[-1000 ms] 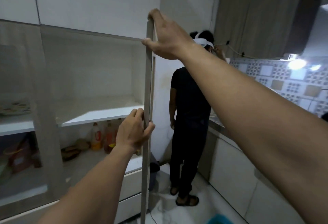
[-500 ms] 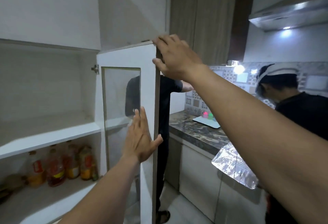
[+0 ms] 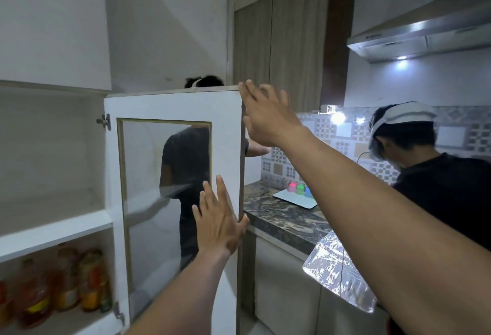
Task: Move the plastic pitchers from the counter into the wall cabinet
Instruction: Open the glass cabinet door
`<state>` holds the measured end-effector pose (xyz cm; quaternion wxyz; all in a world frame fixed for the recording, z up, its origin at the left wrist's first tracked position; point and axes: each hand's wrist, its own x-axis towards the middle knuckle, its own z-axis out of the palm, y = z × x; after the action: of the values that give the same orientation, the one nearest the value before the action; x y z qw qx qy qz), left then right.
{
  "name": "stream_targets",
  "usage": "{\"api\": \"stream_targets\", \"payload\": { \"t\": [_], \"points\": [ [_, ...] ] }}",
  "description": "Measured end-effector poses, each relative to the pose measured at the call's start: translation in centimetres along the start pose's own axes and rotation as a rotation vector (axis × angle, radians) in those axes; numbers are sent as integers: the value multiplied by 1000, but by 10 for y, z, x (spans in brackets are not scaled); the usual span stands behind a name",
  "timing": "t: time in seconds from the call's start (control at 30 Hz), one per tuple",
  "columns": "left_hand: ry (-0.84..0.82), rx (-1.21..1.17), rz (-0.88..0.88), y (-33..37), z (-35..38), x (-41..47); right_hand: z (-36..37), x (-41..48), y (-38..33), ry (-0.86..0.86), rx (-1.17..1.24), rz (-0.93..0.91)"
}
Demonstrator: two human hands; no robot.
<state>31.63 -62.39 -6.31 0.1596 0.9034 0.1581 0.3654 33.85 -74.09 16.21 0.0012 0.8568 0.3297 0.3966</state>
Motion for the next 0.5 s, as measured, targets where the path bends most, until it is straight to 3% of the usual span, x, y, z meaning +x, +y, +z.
{"api": "stream_targets", "payload": {
  "t": [0.17, 0.33, 0.5],
  "points": [
    [13, 55, 6, 0, 1, 9, 5, 4, 3, 30, 32, 16],
    [41, 64, 121, -19, -26, 12, 5, 12, -20, 129, 16, -45],
    [105, 163, 38, -70, -80, 28, 6, 21, -76, 130, 122, -112]
  ]
}}
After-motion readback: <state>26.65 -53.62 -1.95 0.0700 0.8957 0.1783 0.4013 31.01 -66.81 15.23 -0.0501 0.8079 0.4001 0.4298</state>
